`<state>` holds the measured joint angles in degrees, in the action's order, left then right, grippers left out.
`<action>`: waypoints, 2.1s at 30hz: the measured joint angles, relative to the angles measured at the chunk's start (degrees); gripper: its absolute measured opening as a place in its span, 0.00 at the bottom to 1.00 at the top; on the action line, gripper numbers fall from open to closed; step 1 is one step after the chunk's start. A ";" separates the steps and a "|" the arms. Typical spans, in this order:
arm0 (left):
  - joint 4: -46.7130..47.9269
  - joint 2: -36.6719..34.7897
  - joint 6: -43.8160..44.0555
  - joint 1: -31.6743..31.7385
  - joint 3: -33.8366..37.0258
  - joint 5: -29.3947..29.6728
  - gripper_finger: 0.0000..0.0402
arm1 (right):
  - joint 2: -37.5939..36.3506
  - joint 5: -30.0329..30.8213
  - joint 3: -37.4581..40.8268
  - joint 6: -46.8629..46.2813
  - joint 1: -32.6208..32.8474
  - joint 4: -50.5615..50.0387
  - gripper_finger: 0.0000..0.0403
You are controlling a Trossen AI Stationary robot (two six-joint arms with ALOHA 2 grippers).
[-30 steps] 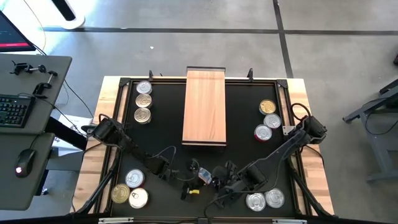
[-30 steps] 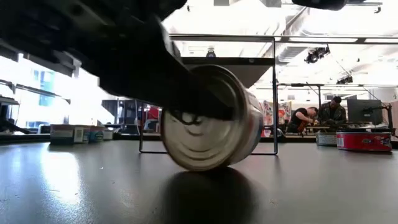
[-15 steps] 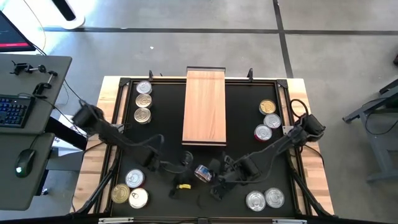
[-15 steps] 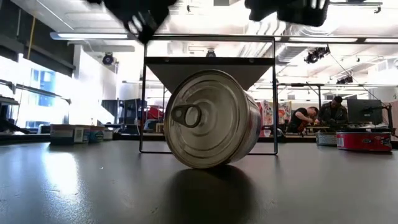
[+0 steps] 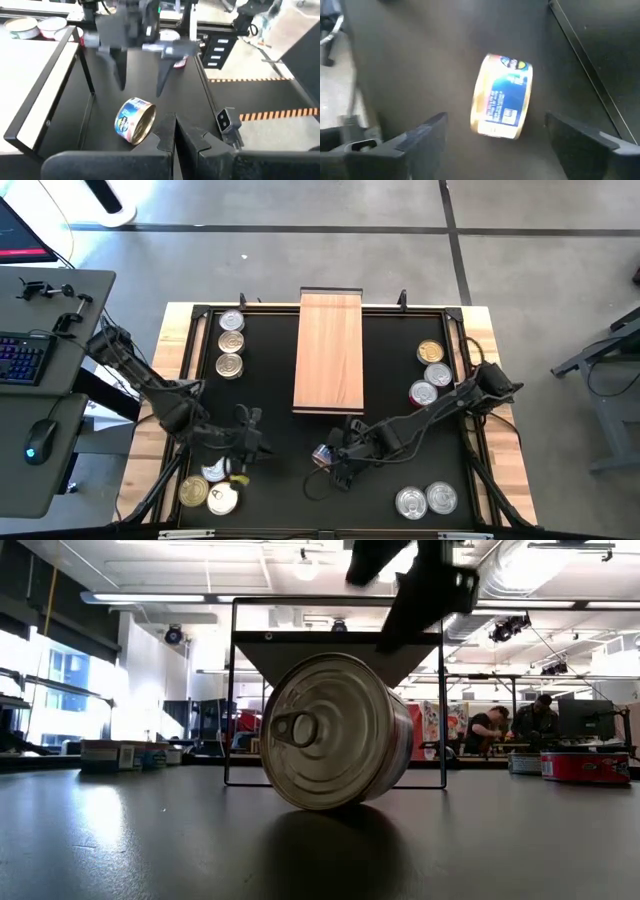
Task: Stack canned seafood by type on shelf
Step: Put the blue-pink tuna can on the shelf
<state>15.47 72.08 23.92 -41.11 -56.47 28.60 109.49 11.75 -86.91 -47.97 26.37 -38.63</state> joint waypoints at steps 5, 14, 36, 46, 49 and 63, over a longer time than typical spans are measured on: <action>-0.18 -0.14 1.56 -3.16 0.00 2.01 0.00 | 3.29 -0.37 0.00 -0.94 -0.52 2.13 0.81; -0.24 0.01 2.57 -5.56 0.02 3.32 0.00 | 8.79 -1.41 0.05 -0.52 -1.38 5.47 0.81; 1.23 -12.60 -4.94 -8.40 0.04 3.84 0.00 | -9.07 -12.80 0.08 -3.79 4.78 2.83 0.42; 5.13 -16.23 -2.28 -8.48 0.04 -0.08 0.00 | -18.97 1.69 -0.02 0.32 -7.94 10.87 0.42; 4.72 -16.16 -3.04 -8.49 0.04 -1.22 0.00 | -19.07 -0.34 -0.02 0.68 -16.92 7.65 0.42; 2.06 -14.72 2.17 -6.75 0.04 16.86 0.00 | -18.79 -21.99 1.62 12.02 -57.27 4.56 0.42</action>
<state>17.52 57.36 26.09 -47.86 -56.42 45.46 90.70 -10.25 -85.29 -35.95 -30.91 -34.07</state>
